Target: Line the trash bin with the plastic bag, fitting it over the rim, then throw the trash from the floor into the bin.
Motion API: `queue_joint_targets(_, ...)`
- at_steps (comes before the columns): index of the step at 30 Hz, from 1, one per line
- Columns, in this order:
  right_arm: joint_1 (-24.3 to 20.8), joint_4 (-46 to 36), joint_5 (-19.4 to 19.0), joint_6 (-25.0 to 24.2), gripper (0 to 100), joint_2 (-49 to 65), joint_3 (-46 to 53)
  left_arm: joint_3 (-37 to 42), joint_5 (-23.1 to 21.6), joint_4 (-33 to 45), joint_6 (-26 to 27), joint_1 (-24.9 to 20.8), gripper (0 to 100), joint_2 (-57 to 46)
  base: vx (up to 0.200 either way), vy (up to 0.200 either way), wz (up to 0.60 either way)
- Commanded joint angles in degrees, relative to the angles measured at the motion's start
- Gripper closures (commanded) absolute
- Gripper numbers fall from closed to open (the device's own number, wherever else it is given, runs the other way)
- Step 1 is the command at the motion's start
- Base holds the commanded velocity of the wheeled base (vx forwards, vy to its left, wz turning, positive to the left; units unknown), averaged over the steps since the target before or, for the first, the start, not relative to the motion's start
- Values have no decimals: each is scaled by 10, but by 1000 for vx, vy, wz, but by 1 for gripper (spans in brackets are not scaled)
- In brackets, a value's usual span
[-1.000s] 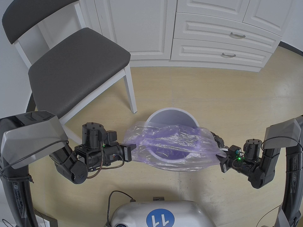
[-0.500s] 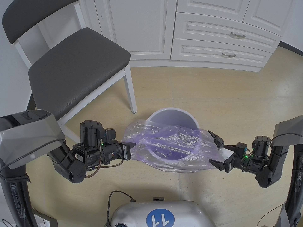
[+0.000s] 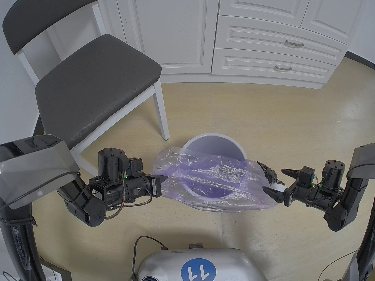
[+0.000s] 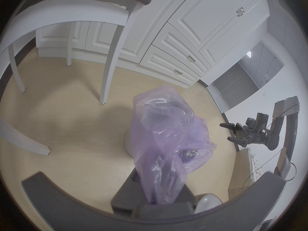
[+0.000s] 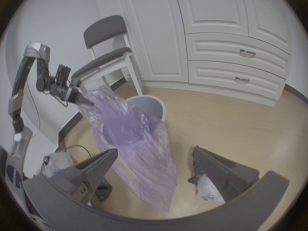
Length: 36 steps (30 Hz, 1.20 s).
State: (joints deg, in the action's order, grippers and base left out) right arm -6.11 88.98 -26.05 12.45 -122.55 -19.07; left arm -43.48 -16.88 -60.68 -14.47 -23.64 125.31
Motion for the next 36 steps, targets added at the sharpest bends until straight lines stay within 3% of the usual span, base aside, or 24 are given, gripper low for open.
queue_joint_targets(1, -11, 10, 0, -14, 0, 28, 3, -1, 0, 0, 0, -1, 100, 4, 0, 0, 0)
queue_joint_targets(2, -31, 10, 7, -55, 0, 43, 1, 0, 0, 0, 1, -1, 100, 2, 0, 0, 0)
queue_joint_targets(3, -31, 10, 7, -55, 0, 43, 1, 0, 0, 0, 1, -1, 100, 2, 0, 0, 0)
queue_joint_targets(5, -67, 10, 64, -91, 0, 52, -13, 2, 0, 0, 0, -1, 100, -2, 0, 0, 0)
queue_joint_targets(9, -116, -22, 179, -99, 0, 79, -53, 2, 1, 0, 0, -5, 100, -2, 0, 0, 0)
queue_joint_targets(10, -122, -41, 189, -99, 0, 86, -58, 2, 1, 0, 1, -5, 100, -2, 0, 0, 0)
queue_joint_targets(12, -147, -169, 232, -120, 0, 143, -94, 2, 1, 0, 0, -5, 100, -2, 0, 0, 0)
queue_joint_targets(16, -193, -416, 283, -238, 0, 230, -191, 1, 1, 0, 0, -3, 100, -2, 0, 0, 0)
queue_joint_targets(18, -203, -502, 286, -281, 0, 245, -216, 1, 1, 0, 0, -2, 100, -2, 0, 0, 0)
queue_joint_targets(20, -211, -522, 286, -288, 0, 239, -215, 1, 1, 0, 0, -2, 100, -2, 0, 0, 0)
queue_joint_targets(23, -227, -494, 287, -287, 0, 223, -199, 1, 1, 0, 0, -2, 100, -2, 0, 0, 0)
queue_joint_targets(26, -259, -394, 292, -264, 0, 188, -153, 0, 1, 2, 1, -1, 100, 1, 0, 0, 0)
queue_joint_targets(32, -290, -169, 309, -161, 0, 99, -69, -6, 1, 16, 1, 3, 100, 12, 0, 0, 0)
queue_joint_targets(33, -295, -134, 313, -148, 0, 82, -62, -8, 1, 20, 1, 4, 0, 12, 0, 0, 0)
queue_joint_targets(36, -308, -19, 323, -120, 0, 32, -40, -15, 1, 29, 1, 6, 0, 16, 0, 0, 0)
